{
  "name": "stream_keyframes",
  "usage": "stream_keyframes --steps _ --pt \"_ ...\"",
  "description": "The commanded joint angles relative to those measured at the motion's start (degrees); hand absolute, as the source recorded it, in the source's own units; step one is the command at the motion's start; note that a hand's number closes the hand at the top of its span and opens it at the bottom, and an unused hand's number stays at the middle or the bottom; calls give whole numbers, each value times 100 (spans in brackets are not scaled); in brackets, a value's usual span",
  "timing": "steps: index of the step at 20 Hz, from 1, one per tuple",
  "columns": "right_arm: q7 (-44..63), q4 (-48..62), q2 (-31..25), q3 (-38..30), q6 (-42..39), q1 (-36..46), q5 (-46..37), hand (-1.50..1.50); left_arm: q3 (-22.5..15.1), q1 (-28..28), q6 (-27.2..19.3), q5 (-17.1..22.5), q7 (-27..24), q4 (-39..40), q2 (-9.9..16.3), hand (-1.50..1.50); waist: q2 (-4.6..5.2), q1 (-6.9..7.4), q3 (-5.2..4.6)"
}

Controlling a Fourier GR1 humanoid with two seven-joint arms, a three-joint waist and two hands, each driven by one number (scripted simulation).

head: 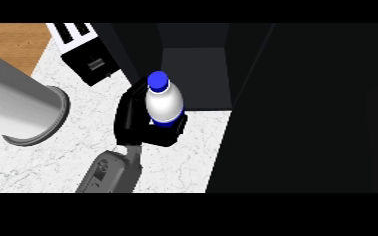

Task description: Pick up the bottled water, place it into the cabinet and close the cabinet

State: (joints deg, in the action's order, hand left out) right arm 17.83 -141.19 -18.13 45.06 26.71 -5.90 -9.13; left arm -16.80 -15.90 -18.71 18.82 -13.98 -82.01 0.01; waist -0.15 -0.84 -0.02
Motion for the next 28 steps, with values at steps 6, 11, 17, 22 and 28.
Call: stream_keyframes --steps 6,11,17,22,28 --pt "74 -795 -313 47 -79 -335 -380 -150 150 -1000 -605 -157 101 690 -1 150 4 14 1" --pt "-24 -398 -29 181 84 -233 -480 -150 260 -1795 -743 -191 -65 1608 -1 150 12 7 -1" --pt "118 -580 -169 -57 18 -112 -189 -150 627 -3014 -890 -257 -45 3016 33 150 32 -53 -2" --pt "88 -721 -270 52 35 -225 -241 -150 804 -3402 -1040 -361 -262 3944 0 150 35 -82 -3" --pt "-565 -477 -327 143 -2 -428 65 -150 1109 -4073 -1251 -405 -609 5115 0 150 64 -182 3"
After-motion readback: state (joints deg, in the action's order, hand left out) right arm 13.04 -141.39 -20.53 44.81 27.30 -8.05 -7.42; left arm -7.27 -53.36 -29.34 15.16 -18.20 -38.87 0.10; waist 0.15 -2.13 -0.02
